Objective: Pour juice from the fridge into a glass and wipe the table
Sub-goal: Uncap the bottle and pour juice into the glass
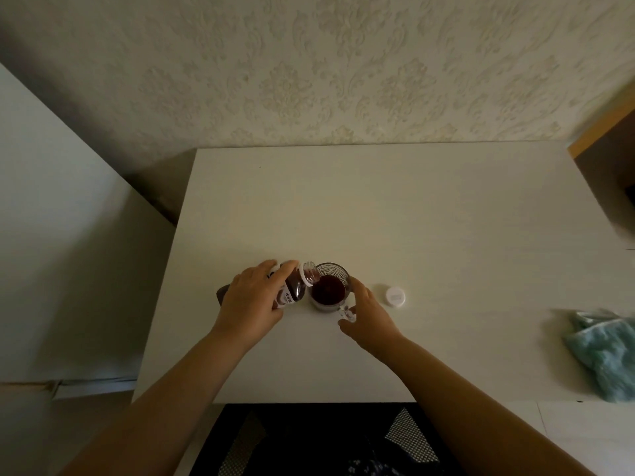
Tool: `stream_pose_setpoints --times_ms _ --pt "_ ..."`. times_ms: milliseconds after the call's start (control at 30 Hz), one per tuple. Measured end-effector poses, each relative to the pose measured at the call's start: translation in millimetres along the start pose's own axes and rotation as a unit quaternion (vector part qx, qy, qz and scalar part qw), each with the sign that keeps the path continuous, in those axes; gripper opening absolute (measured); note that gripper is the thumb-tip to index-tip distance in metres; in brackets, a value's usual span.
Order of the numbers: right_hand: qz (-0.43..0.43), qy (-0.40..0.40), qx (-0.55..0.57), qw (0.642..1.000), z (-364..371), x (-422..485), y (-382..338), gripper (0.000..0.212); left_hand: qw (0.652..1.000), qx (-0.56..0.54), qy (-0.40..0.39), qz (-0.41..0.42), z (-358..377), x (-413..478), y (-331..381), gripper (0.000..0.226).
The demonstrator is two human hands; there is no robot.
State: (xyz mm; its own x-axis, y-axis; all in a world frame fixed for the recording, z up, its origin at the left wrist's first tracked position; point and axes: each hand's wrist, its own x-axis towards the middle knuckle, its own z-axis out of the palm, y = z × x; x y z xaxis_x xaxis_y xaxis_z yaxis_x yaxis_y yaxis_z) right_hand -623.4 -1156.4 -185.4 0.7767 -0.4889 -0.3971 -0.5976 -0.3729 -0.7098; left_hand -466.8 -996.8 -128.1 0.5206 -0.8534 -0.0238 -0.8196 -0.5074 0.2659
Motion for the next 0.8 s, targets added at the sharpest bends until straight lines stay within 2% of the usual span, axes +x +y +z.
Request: stream_pose_setpoints --times_ms 200,267,333,400,500,633,800 --pt "-0.013 -0.051 0.029 0.998 -10.8 -13.8 7.8 0.092 0.983 -0.167 0.023 -0.075 9.3 -5.3 -0.4 0.084" --pt "-0.017 -0.057 0.014 0.998 -19.3 -17.3 14.0 0.086 0.975 -0.204 0.032 -0.079 12.8 -7.0 0.1 0.083" --pt "-0.026 -0.019 -0.027 0.999 -28.5 -17.8 21.3 0.072 0.969 -0.233 0.045 -0.073 15.9 -9.5 1.1 0.083" --pt "-0.018 0.053 -0.09 0.994 -37.1 -15.3 30.8 0.058 0.959 -0.265 0.062 -0.077 19.2 -12.5 3.3 0.083" --pt "0.028 0.131 -0.176 0.975 -45.5 -7.7 47.2 0.051 0.935 -0.327 0.086 -0.109 24.3 -17.6 7.7 0.081" --pt "0.058 0.122 -0.242 0.961 -48.8 3.6 59.9 0.059 0.908 -0.386 0.095 -0.129 29.6 -24.8 10.0 0.076" --pt "0.07 0.086 -0.223 0.969 -41.0 10.6 63.2 0.049 0.899 -0.402 0.097 -0.142 35.4 -33.2 7.5 0.075"
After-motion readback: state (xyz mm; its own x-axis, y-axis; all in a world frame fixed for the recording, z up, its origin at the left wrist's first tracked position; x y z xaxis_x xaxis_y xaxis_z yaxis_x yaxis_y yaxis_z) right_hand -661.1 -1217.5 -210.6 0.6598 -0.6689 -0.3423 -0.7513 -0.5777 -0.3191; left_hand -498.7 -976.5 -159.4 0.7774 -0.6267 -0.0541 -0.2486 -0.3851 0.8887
